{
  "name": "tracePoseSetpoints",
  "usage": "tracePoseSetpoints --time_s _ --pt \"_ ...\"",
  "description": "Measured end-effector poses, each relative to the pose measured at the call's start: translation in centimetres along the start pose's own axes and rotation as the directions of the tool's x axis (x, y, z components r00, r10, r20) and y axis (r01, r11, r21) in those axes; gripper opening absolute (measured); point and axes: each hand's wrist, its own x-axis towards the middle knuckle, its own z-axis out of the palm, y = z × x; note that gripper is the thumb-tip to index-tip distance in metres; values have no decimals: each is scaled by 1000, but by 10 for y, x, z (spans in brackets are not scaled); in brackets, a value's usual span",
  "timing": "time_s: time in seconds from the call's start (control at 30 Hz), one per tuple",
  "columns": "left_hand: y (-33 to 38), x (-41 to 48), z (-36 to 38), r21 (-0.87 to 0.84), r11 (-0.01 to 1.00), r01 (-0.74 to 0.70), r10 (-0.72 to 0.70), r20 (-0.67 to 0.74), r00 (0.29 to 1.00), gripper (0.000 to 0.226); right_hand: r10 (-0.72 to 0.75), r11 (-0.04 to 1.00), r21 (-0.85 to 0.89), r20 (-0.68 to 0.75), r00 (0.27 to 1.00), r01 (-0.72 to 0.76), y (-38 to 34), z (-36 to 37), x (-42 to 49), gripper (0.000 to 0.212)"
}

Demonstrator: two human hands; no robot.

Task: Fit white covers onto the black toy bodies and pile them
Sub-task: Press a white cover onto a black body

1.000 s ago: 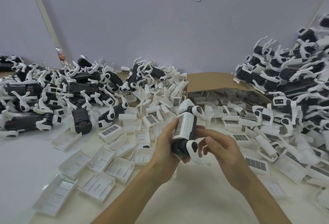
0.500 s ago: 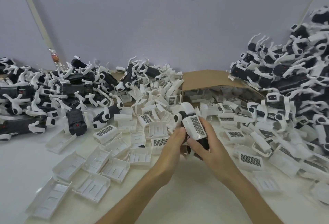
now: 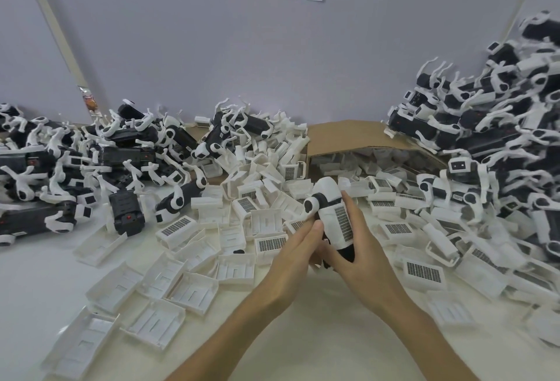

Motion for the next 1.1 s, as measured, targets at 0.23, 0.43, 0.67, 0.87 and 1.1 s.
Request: tracePoseSetpoints --time_s 0.23,0.43,0.67,0.87,1.1 --pt "3 6 9 154 986 62 -79 108 991 40 -20 997 69 -153 988 31 -11 -2 0 53" --pt "5 -16 15 144 987 -75 30 291 956 55 47 997 66 -269 962 -31 -9 -4 -2 51" --pt "10 -19 18 87 993 -77 39 372 927 56 11 999 54 -267 964 4 -11 -3 -3 42" --pt "16 -18 15 108 988 -114 65 381 922 62 -28 996 70 -281 959 49 -17 -4 -1 37" --pt "16 -19 16 154 976 -153 91 351 932 62 -121 992 -86 -373 920 95 -13 -7 1 38"
